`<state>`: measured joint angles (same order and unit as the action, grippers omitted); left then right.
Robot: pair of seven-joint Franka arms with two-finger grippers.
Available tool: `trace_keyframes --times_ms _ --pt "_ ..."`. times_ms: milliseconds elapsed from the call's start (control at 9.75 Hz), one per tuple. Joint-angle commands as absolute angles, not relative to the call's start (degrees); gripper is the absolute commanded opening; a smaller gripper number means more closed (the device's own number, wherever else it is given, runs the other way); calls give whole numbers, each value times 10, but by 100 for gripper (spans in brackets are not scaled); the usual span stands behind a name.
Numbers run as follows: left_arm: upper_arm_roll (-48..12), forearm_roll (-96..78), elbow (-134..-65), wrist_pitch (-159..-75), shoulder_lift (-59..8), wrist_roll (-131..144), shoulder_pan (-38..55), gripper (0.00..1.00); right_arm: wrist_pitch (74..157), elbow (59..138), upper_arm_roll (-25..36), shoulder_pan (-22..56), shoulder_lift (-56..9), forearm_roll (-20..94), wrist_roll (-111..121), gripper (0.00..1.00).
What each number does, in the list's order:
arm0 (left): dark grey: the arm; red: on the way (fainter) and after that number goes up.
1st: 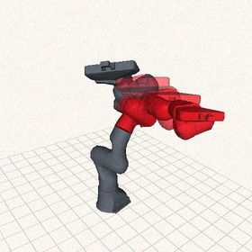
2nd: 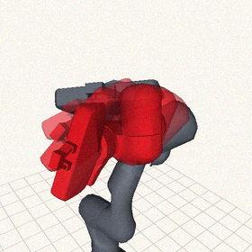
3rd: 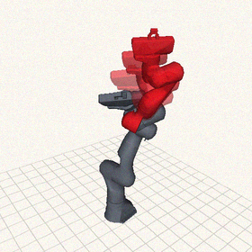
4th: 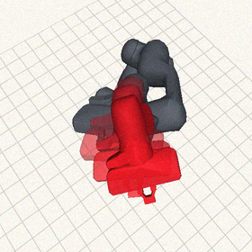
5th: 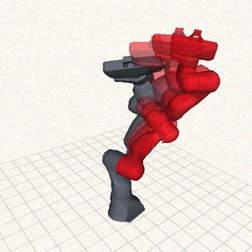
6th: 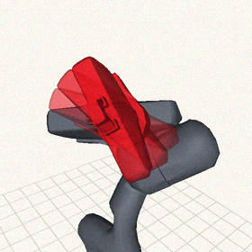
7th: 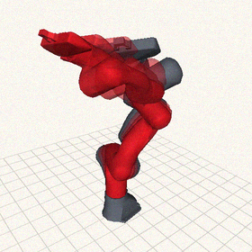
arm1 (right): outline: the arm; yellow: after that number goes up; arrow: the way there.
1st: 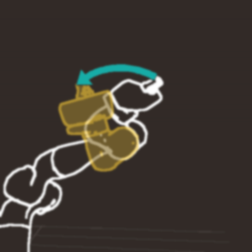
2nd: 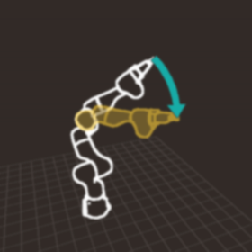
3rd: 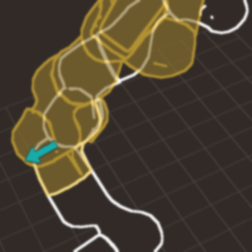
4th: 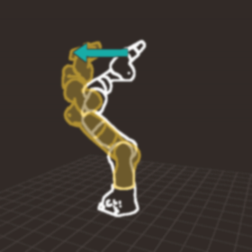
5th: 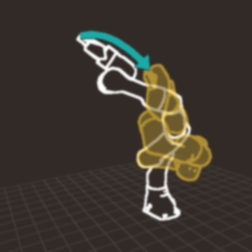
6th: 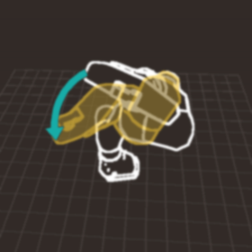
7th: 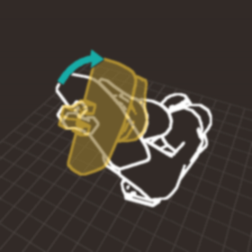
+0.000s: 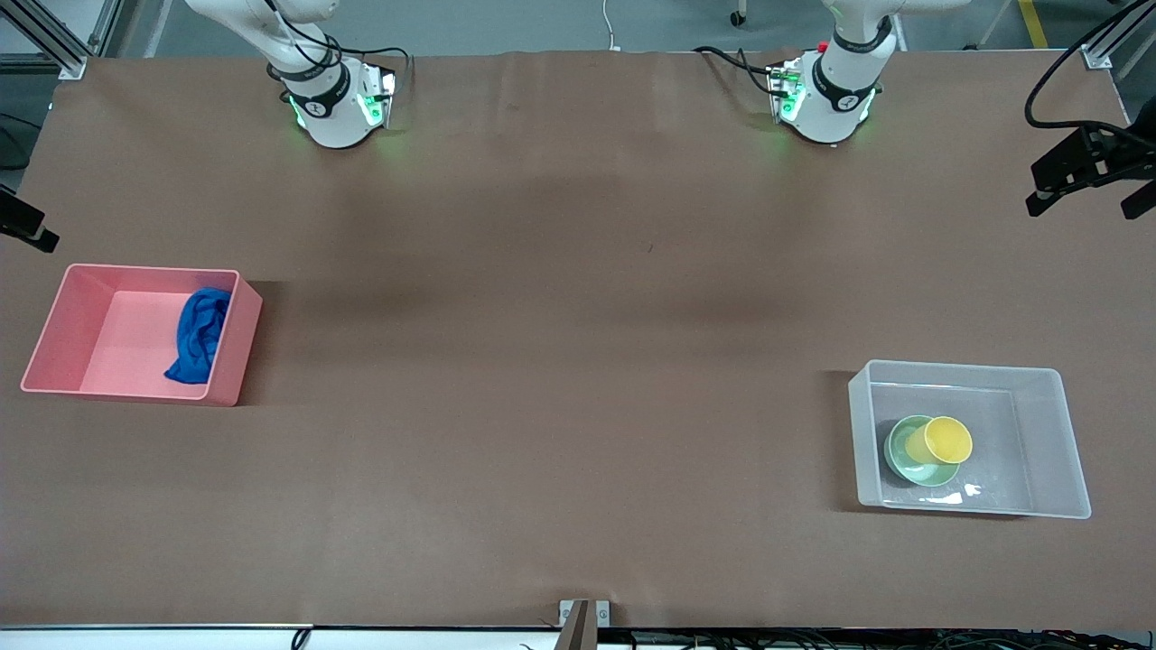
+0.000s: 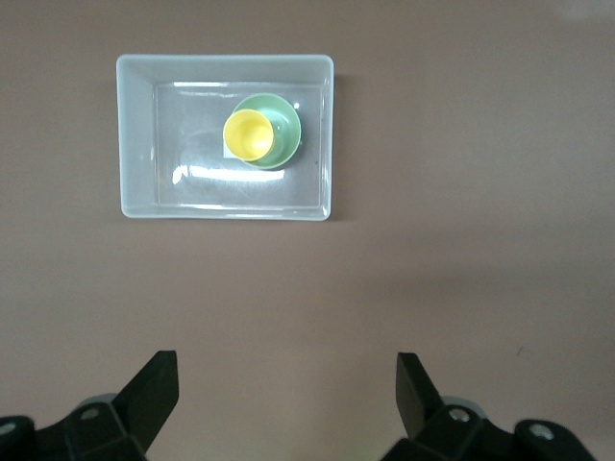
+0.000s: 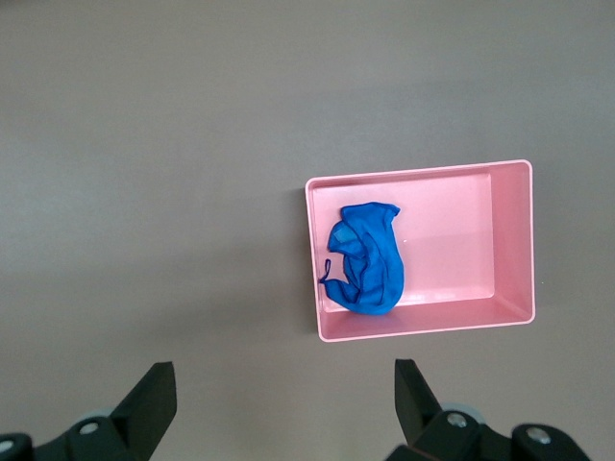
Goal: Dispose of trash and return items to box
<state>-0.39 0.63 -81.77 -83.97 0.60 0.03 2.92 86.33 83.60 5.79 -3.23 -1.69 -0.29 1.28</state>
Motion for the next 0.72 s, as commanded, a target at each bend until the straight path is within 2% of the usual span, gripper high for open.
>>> trace_keyframes --times_ms 0,615 --pt "-7 0 -830 -825 -4 11 28 100 861 842 56 -36 -11 4 18 100" --pt "-14 -1 -846 -828 -4 -2 27 100 861 843 56 -37 -11 4 18 100"
